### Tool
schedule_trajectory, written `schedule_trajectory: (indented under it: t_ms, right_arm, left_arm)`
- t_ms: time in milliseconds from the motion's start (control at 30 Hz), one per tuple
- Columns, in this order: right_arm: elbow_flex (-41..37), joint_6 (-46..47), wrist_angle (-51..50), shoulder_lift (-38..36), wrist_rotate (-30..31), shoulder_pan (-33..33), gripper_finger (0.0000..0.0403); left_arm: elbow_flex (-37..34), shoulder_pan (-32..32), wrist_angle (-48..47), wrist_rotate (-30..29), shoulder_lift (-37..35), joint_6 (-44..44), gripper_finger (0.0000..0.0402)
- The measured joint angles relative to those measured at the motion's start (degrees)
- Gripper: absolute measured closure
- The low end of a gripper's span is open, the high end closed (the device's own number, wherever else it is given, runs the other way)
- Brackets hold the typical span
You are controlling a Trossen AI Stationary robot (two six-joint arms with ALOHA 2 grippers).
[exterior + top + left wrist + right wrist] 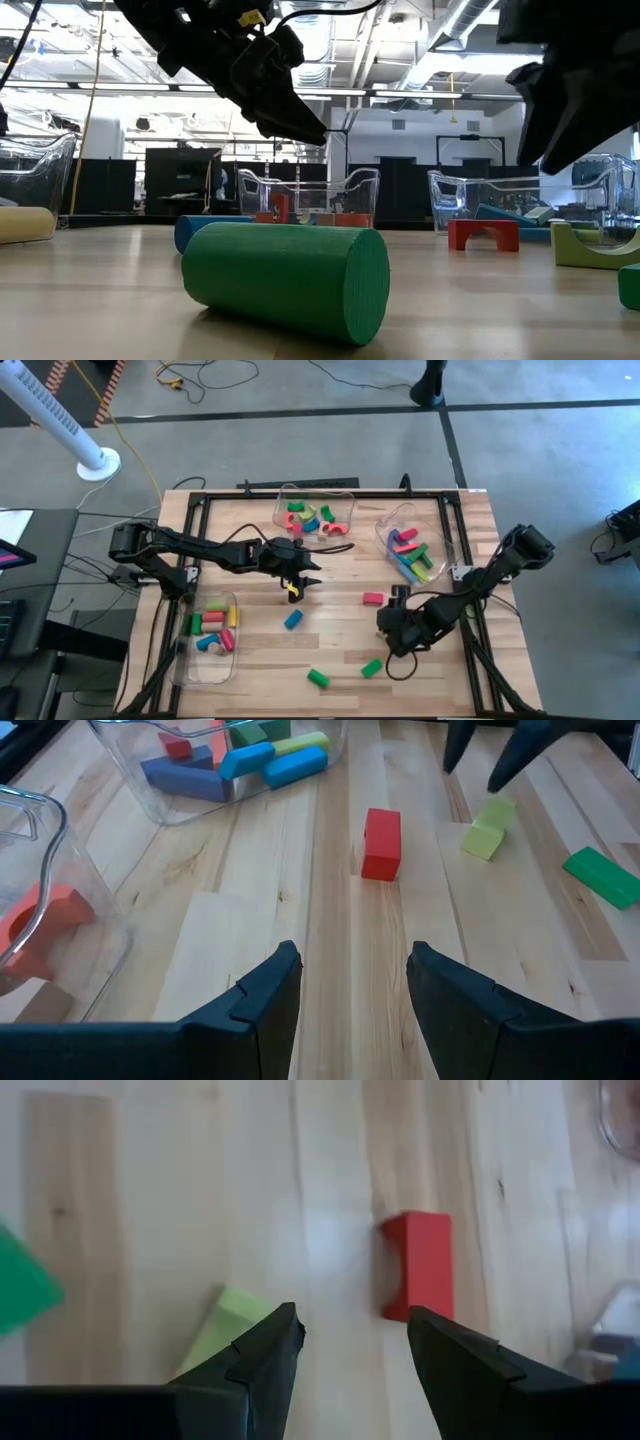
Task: Sort blocks by size
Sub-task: Put the red arch block into the middle transparent bin
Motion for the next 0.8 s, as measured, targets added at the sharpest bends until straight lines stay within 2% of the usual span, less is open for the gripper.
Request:
schedule_trajectory:
  t_ms: [333,500,800]
  right_arm:
    - [-6.1,-8.5,6.55,0.0,-3.96,-11.68,0.0185]
    - [-8.11,-14.31,14.44,-0.04,-11.06,-17.11,0.0185]
    - [-11.62,-15.06,18.26,0.35,-17.35,-21.2,0.0185]
  left_arm:
    - [0.0,0.01,-0.01,-0.01,0.0,-0.01,0.0226]
    - [0.0,0.0,-0.01,0.0,0.0,0.0,0.0226]
    - [0.0,0.0,-0.01,0.02,0.0,0.0,0.0226]
